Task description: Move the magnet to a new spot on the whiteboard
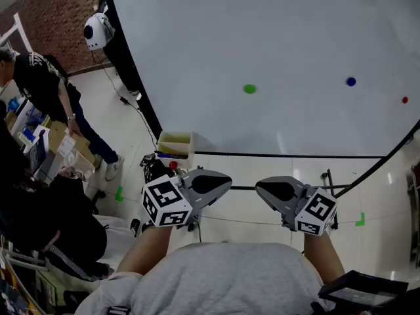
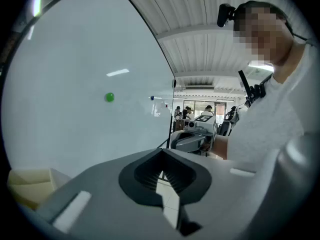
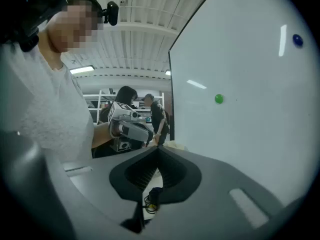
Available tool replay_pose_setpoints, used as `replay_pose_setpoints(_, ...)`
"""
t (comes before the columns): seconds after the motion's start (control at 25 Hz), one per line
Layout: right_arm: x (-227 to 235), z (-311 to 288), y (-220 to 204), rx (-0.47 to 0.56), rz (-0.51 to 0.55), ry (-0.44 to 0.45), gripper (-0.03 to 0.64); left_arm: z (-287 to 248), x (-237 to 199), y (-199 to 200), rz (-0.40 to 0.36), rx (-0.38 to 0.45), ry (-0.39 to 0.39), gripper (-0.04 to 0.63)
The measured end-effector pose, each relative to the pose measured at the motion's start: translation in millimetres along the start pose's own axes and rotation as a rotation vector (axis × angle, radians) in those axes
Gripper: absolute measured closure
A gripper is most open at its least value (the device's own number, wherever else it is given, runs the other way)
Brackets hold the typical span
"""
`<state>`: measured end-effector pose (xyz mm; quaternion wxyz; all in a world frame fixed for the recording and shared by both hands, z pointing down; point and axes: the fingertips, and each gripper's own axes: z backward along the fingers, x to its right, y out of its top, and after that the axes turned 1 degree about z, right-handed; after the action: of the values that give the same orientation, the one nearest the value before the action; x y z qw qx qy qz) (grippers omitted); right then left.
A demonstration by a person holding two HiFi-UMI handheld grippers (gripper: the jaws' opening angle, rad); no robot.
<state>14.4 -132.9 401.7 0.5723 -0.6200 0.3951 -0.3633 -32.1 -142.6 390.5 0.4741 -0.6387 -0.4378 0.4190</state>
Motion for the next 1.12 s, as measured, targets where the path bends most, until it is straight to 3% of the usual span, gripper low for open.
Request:
replay_pose_setpoints(0.2, 35.7, -14.8, 15.2, -0.023, 0.158, -0.056, 0.612, -5.3, -34.5, 9.8, 0.014, 0.012, -0.036, 0.617)
replay_pose_setpoints(0.36, 60.8, -18.2, 45.9, 0.019, 0.195, -0.082, 0.565, -18.4, -52.5, 13.5, 0.022, 0.009, -0.039, 0.615)
replay_pose_setpoints(0.44, 75.5, -19.7, 60.7, 0.005, 0.285, -0.108, 0.539, -22.7, -55.5, 14.4, 0.025, 0.005, -0.035, 0.615)
replay_pose_setpoints(0.56, 99.7, -30.3, 84.9, -0.075, 0.615, -0.165, 0.502, -25.1, -57.4, 18.0, 0.036, 0.013, -0.036, 0.617)
replay_pose_setpoints(0.72, 142.0, -47.7, 102.7, -0.253, 1.078, -0.37, 0.479, -27.6, -60.5, 21.9, 0.04, 0.026, -0.011, 0.615)
replay_pose_setpoints(0.8, 157.3, -57.4, 101.4, -0.319, 1.222, -0.437, 0.462, -30.6, -59.9, 22.1, 0.043, 0.027, 0.0, 0.615)
replay_pose_setpoints(1.12, 184.3, -77.7, 104.9, -0.334, 1.329, -0.584, 0.443, -23.0, -65.1, 22.9, 0.065, 0.039, 0.039, 0.615)
